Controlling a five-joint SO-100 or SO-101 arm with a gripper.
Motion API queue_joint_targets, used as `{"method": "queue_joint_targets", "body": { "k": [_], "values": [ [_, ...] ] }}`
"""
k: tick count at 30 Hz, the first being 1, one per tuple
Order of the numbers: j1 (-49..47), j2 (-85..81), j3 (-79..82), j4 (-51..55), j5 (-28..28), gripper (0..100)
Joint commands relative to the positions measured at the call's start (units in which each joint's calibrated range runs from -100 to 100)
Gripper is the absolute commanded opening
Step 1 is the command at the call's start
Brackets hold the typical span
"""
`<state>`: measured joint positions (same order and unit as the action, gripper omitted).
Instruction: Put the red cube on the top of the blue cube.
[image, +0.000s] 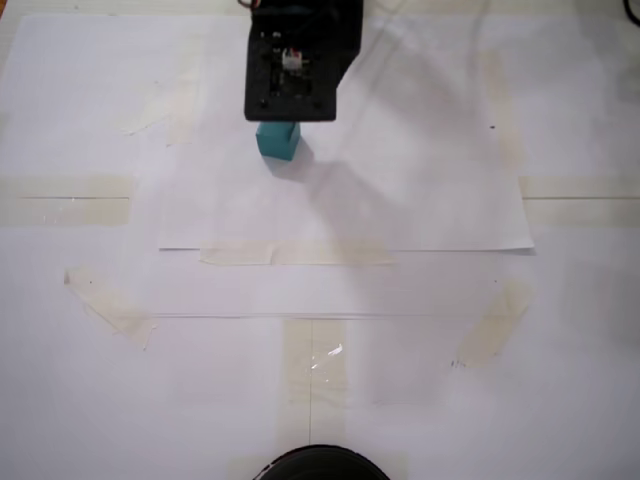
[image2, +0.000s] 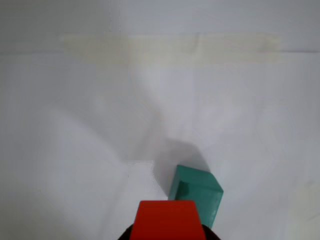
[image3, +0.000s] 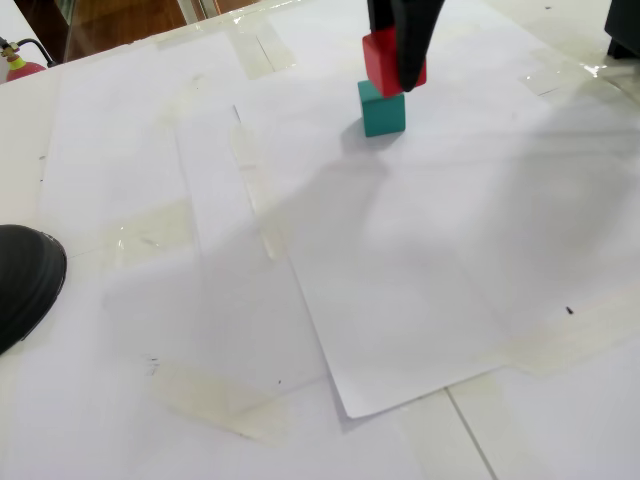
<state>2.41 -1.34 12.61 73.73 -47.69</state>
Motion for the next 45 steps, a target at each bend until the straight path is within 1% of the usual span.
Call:
{"method": "queue_joint_targets", "body": {
  "k": [1, 15, 33, 45],
  "values": [
    [2.43, 0.14, -5.39, -2.84, 1.22, 7],
    [5.23, 1.17, -4.94, -3.41, 2.54, 7],
    [4.85, 1.43, 0.15, -7.08, 2.64, 7],
    [4.63, 0.31, 2.42, -7.08, 2.59, 7]
  ]
}}
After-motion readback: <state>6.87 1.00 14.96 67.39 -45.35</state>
